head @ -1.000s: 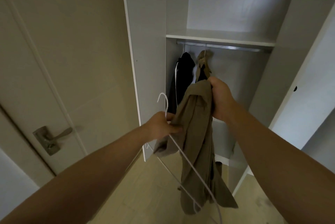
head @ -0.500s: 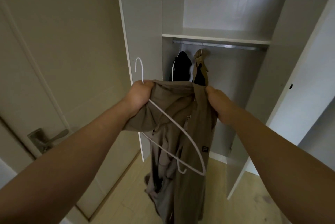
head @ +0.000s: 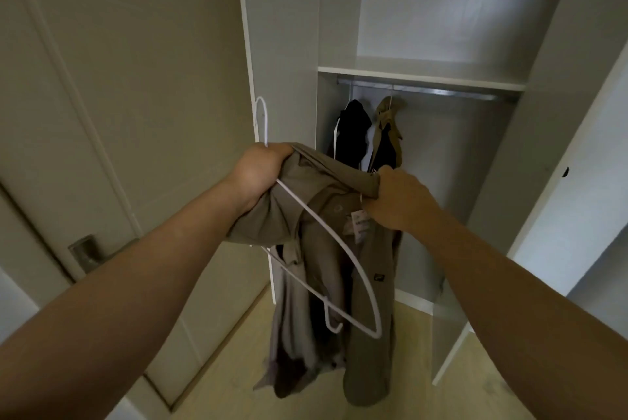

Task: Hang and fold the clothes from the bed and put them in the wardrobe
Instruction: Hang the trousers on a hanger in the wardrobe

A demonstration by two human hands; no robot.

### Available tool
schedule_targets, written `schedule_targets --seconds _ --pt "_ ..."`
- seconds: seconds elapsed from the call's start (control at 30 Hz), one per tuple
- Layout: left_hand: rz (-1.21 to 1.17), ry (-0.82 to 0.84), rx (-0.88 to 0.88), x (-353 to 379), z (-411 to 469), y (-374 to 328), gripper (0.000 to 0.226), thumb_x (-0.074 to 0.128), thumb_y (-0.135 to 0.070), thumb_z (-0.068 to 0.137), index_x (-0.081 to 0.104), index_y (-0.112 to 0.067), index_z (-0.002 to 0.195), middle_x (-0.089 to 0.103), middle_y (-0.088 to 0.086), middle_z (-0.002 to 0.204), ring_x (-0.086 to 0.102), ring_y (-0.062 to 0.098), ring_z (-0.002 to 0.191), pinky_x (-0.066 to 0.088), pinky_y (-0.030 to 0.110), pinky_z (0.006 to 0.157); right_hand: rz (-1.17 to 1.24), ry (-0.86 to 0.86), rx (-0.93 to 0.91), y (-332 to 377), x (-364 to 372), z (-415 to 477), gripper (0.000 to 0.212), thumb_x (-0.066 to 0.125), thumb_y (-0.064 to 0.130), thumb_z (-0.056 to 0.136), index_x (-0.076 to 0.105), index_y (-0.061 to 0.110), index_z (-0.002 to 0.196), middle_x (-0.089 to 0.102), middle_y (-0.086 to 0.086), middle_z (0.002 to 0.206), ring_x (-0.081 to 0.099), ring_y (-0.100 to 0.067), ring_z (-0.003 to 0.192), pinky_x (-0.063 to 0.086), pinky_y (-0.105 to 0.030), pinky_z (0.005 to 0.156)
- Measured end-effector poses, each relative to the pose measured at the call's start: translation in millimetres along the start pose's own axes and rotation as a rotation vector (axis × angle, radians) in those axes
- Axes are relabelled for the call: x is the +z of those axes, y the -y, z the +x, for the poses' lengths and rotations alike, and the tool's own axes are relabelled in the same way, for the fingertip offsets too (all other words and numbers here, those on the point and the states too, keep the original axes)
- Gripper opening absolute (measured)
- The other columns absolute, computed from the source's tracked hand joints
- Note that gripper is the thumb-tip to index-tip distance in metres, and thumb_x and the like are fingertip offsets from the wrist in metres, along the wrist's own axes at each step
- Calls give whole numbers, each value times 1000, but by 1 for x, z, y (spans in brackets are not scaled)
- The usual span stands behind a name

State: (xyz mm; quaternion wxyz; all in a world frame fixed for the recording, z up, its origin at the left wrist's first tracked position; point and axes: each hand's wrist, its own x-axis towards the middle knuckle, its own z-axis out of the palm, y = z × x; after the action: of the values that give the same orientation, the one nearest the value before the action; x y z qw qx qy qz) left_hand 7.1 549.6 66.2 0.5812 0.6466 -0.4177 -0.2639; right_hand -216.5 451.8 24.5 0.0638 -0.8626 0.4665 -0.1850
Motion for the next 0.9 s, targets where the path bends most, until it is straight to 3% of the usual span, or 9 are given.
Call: schedule_targets --seconds 0.07,0.13,0.23,0.4,0.57,0.63,0.73,0.83,0.9 --pt "62 -2 31 3 -1 -1 20 53 -18 94 64 -7 81 57 9 68 54 8 53 43 16 50 -117 -52 39 4 -1 -1 29 62 29 90 38 16 101 43 -10 109 48 -29 96 45 -40 79" --pt "83 -17 39 5 0 0 21 54 -18 94 62 -8 78 54 6 64 49 4 45 40 14 45 -34 -82 86 6 -3 -1 26 57 17 93 43 13 114 44 -16 115 52 -33 94 48 -41 76" --pt "73 -42 11 4 4 4 22 57 -21 91 60 -9 73 54 4 61 49 5 45 38 14 43 57 -114 148 1 -9 1 34 56 10 92 46 10 124 54 -15 104 56 -30 82 49 -38 67" --pt "374 -76 93 3 12 11 41 56 -30 91 48 -17 52 46 -8 42 48 7 46 37 24 47 -140 -141 191 -9 -11 -10 32 60 6 89 45 11 117 51 -13 103 49 -26 80 44 -37 64" --pt "622 -222 125 -4 20 10 44 50 -37 94 59 -7 64 61 8 67 60 35 78 41 34 67 -53 -18 252 -27 -14 -5 17 57 -1 89 48 6 76 47 -5 70 51 -21 65 41 -28 56" --pt "706 -277 113 -9 23 12 42 47 -39 95 62 -8 70 68 17 86 62 39 90 46 37 76 300 89 326 -34 -19 -3 19 63 2 90 61 -3 72 61 -13 72 58 -22 64 50 -27 56" --pt "867 -350 103 -16 25 17 43 43 -42 96 69 -7 95 68 23 106 63 43 101 49 40 84 827 203 432 -35 -25 -5 11 69 19 94 73 9 92 72 -16 101 68 -27 88 59 -41 84" --pt "896 -353 84 -18 25 18 45 41 -41 98 68 -5 103 67 24 111 62 44 105 50 44 89 571 155 330 -33 -28 0 57 60 53 95 71 -3 103 71 -21 103 69 -28 91 54 -30 73" --pt "872 -332 71 -15 25 17 45 40 -39 99 67 -4 106 66 26 115 61 45 107 49 45 91 418 81 243 -23 -32 -1 72 50 63 96 69 -6 106 69 -22 101 67 -23 87 49 -24 65"
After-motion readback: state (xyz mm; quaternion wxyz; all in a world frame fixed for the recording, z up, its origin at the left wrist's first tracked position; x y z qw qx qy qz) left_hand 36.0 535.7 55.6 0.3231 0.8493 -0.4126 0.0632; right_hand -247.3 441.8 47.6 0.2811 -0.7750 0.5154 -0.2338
